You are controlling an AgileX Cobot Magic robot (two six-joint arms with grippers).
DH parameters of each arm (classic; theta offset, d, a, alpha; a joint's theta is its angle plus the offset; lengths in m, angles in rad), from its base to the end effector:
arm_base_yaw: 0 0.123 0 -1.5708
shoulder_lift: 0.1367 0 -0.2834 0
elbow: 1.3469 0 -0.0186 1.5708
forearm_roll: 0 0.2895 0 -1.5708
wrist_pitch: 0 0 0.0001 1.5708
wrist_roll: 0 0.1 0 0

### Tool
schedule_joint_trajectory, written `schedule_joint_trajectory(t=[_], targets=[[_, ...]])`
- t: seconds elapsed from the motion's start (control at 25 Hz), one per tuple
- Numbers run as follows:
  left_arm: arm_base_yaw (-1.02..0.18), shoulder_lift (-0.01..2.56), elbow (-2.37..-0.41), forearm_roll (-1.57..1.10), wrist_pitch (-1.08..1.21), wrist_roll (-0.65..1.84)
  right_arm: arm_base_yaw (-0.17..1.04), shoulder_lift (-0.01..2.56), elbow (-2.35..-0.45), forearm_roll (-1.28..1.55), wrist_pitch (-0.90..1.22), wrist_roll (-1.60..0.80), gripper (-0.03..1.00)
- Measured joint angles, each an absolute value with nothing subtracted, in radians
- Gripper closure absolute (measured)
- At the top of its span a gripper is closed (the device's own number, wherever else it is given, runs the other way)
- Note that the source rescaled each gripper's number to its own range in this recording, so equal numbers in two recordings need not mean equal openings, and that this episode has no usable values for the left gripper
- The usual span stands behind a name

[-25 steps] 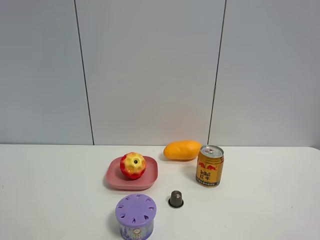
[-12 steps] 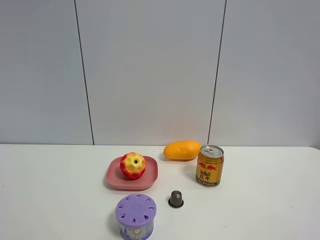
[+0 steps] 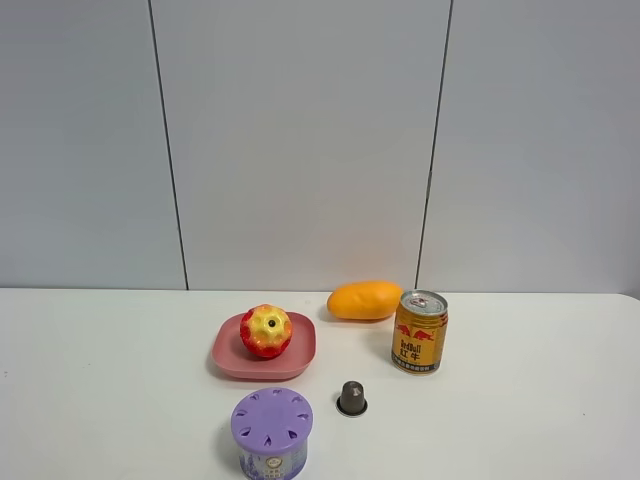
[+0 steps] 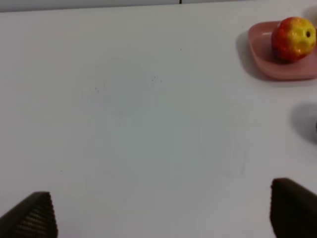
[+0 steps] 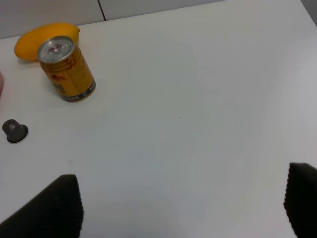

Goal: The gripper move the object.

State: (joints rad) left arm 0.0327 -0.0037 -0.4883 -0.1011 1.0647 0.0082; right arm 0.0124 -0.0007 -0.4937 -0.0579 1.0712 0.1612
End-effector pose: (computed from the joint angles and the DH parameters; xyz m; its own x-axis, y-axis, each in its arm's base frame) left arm 0.0396 -0.0075 0.2882 -0.4660 -0.0560 -0.8830 0.0265 0.9967 -0.0772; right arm 0.0391 -0.0046 0.2890 -0.4611 0.1272 -0.8782 0.0947 0.9911 0.0938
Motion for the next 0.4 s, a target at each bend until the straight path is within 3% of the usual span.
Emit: schedule_joint_trajectory(t=[0.4], targets=[[0.033, -0.004, -0.488, -0.101, 1.065, 0.008, 0.012, -0.001, -0.494, -0.058, 1.071, 0.161, 0.38]])
